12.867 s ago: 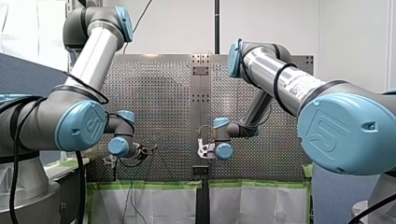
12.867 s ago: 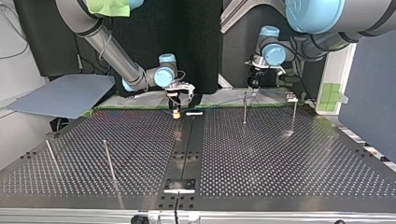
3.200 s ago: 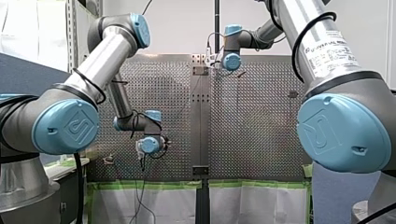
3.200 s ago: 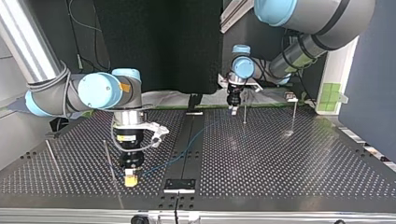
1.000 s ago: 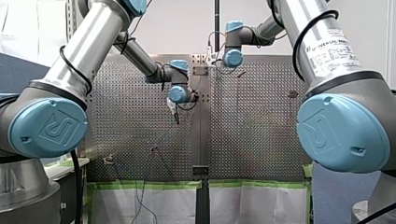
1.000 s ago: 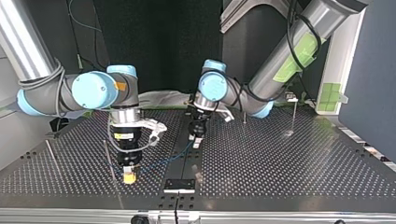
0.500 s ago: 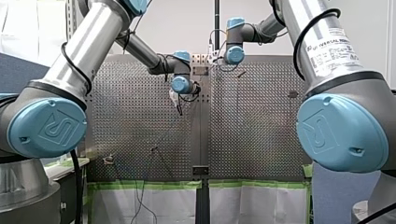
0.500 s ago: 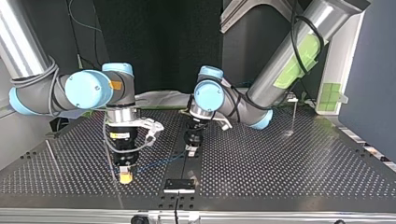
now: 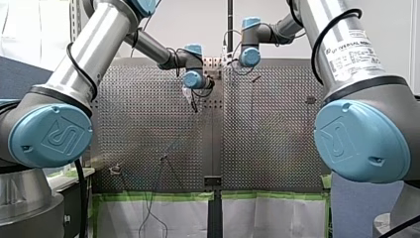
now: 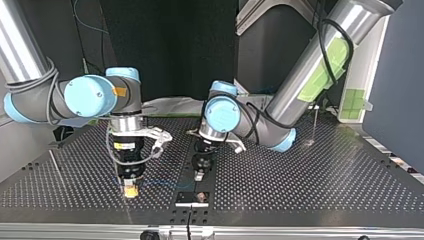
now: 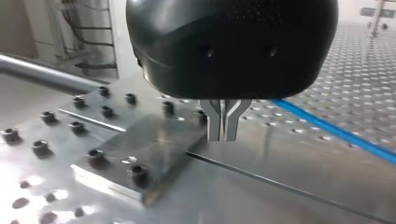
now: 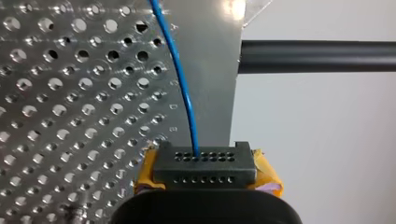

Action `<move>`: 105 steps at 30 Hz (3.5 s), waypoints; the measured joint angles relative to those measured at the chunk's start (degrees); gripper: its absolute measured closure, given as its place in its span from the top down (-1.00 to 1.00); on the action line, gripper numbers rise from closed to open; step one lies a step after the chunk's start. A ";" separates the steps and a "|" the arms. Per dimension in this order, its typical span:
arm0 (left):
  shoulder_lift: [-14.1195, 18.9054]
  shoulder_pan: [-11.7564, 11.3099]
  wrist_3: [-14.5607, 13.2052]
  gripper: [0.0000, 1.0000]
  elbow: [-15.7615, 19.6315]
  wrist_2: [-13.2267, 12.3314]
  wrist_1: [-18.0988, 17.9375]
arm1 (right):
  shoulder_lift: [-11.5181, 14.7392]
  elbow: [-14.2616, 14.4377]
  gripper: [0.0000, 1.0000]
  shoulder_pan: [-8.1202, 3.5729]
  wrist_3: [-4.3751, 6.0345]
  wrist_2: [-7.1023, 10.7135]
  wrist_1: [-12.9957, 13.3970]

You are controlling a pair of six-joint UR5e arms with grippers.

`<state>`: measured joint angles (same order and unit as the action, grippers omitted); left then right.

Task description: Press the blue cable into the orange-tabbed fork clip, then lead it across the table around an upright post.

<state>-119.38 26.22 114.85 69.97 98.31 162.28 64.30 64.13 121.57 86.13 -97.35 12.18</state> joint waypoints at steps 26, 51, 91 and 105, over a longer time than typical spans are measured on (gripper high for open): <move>-0.09 2.75 1.31 -1.00 -9.48 -0.99 2.65 | 2.79 4.17 -1.00 -4.53 2.77 -1.87 -1.20; -2.40 5.31 2.55 -1.00 -9.55 -2.80 3.21 | 3.71 4.63 -1.00 -9.46 4.87 -1.91 -1.27; -6.51 4.15 3.16 -1.00 -9.54 -4.08 2.02 | -1.72 6.75 -1.00 -13.62 4.54 -1.87 -0.85; -10.03 4.94 0.79 -1.00 -9.54 -3.86 2.79 | -6.50 9.68 -1.00 -13.58 4.24 -1.76 -0.14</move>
<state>-129.41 31.16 115.65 60.44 94.45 165.06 57.80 73.81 107.99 90.37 -99.11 12.04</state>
